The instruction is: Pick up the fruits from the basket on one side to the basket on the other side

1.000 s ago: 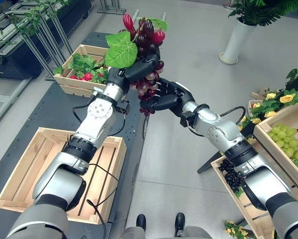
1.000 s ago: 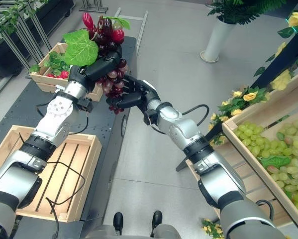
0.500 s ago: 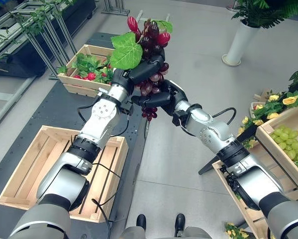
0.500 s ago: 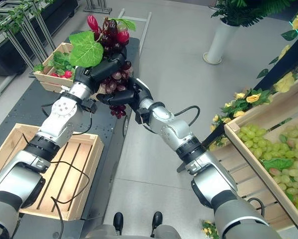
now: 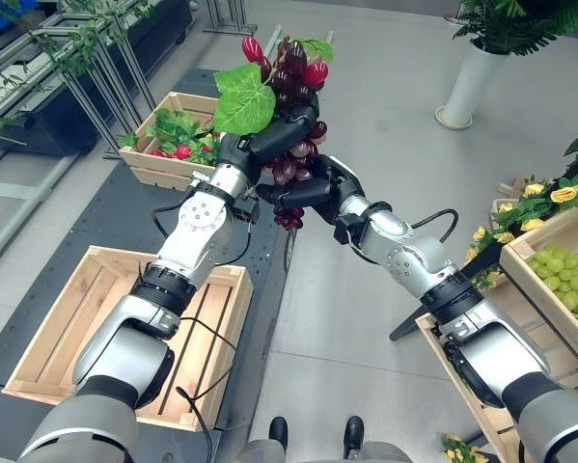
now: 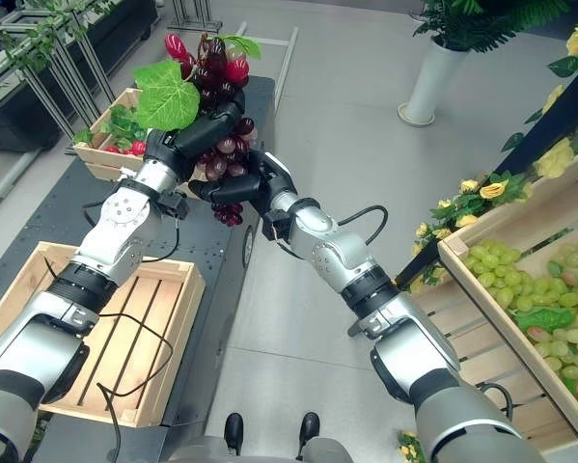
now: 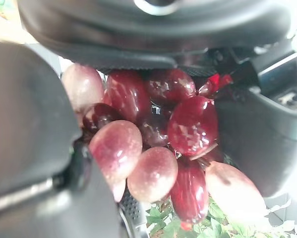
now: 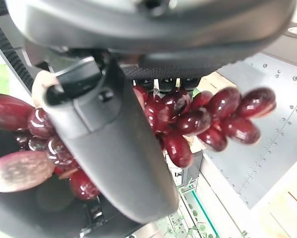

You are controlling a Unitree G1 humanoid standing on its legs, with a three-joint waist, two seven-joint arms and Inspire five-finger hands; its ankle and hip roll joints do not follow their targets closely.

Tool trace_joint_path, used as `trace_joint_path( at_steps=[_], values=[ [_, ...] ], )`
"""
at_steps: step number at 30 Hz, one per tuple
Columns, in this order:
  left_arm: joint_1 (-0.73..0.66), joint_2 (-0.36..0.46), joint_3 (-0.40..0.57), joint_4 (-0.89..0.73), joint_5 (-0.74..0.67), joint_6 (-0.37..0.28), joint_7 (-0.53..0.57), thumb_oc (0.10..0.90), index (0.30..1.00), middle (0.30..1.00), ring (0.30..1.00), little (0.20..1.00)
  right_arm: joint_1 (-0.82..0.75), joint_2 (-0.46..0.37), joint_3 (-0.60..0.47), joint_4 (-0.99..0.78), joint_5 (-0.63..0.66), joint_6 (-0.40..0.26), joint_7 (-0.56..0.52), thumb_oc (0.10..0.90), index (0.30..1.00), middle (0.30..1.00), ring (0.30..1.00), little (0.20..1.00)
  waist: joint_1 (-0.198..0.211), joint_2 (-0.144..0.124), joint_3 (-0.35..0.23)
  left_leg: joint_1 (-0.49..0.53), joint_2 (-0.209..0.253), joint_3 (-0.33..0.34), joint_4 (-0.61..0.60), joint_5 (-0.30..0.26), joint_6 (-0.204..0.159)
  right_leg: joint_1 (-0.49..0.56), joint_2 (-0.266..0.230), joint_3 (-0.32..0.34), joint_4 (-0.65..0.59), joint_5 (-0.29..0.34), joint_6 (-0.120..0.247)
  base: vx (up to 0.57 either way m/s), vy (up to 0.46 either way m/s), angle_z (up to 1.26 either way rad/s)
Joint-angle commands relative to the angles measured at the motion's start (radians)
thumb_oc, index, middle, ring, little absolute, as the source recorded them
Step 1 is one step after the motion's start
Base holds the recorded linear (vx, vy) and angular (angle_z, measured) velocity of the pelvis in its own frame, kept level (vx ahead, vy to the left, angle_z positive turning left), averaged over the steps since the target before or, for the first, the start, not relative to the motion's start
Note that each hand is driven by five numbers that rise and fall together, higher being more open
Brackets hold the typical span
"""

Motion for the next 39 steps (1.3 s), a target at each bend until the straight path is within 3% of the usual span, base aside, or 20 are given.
trace_joint_path(
  at_steps=[1,14,15,16,17,28,39],
  values=[
    [-0.045,-0.084,-0.041,0.066,-0.009,-0.057,-0.047,0.4,0.3,0.3,0.3,0.3,-0.075,0.087,-0.069,0.001,0.084,-0.256,0.008,0.4,0.3,0.3,0.3,0.3,0.021,0.009,-0.227,-0.021,-0.064,-0.017,-0.006,-0.07,0.005,0.017,0.027,-0.008,0.002,-0.042,-0.034,0.0,0.0,0.0],
    [-0.038,-0.088,-0.036,0.059,-0.005,-0.03,-0.044,0.408,0.312,0.312,0.312,0.312,-0.068,0.085,-0.085,0.014,0.075,-0.279,-0.036,0.4,0.3,0.3,0.3,0.3,0.013,0.009,-0.221,-0.012,-0.062,-0.01,-0.006,-0.077,0.007,0.022,0.029,0.004,0.002,-0.046,-0.036,0.0,0.0,0.0],
    [-0.037,-0.088,-0.036,0.06,-0.003,-0.028,-0.04,0.527,0.491,0.491,0.491,0.491,-0.068,0.084,-0.086,0.016,0.074,-0.281,-0.036,0.4,0.3,0.3,0.3,0.3,0.013,0.009,-0.221,-0.011,-0.062,-0.01,-0.006,-0.078,0.007,0.023,0.03,0.004,0.002,-0.046,-0.036,0.0,0.0,0.0],
    [-0.037,-0.089,-0.035,0.061,-0.003,-0.026,-0.038,0.569,0.554,0.554,0.554,0.554,-0.068,0.085,-0.088,0.017,0.069,-0.284,-0.04,0.4,0.3,0.3,0.3,0.3,0.013,0.009,-0.221,-0.01,-0.062,-0.01,-0.006,-0.078,0.007,0.023,0.03,0.005,0.002,-0.046,-0.037,0.0,0.0,0.0],
    [-0.034,-0.089,-0.033,0.065,0.005,-0.024,-0.032,0.8,0.9,0.9,0.9,0.9,-0.066,0.085,-0.089,0.013,0.064,-0.287,-0.049,0.4,0.3,0.3,0.3,0.3,0.012,0.009,-0.221,-0.01,-0.062,-0.01,-0.006,-0.078,0.008,0.023,0.031,0.006,0.002,-0.046,-0.037,0.0,0.0,0.0],
    [0.002,-0.08,-0.007,0.075,0.03,-0.017,-0.011,0.8,0.9,0.9,0.9,0.9,-0.038,0.066,-0.11,0.007,-0.01,-0.29,-0.07,0.4,0.3,0.3,0.3,0.3,0.007,0.009,-0.218,-0.006,-0.061,-0.005,-0.006,-0.08,0.008,0.023,0.033,0.015,0.002,-0.046,-0.036,0.0,-0.001,-0.01],
    [0.109,-0.018,0.074,0.101,0.039,-0.021,-0.012,0.8,0.9,0.9,0.9,0.9,0.106,-0.035,-0.167,0.003,-0.049,-0.295,-0.023,0.4,0.3,0.3,0.3,0.3,-0.013,0.008,-0.208,-0.003,-0.056,0.01,-0.006,-0.085,0.009,0.021,0.038,0.028,0.002,-0.045,-0.033,0.0,0.0,0.0]
  ],
)
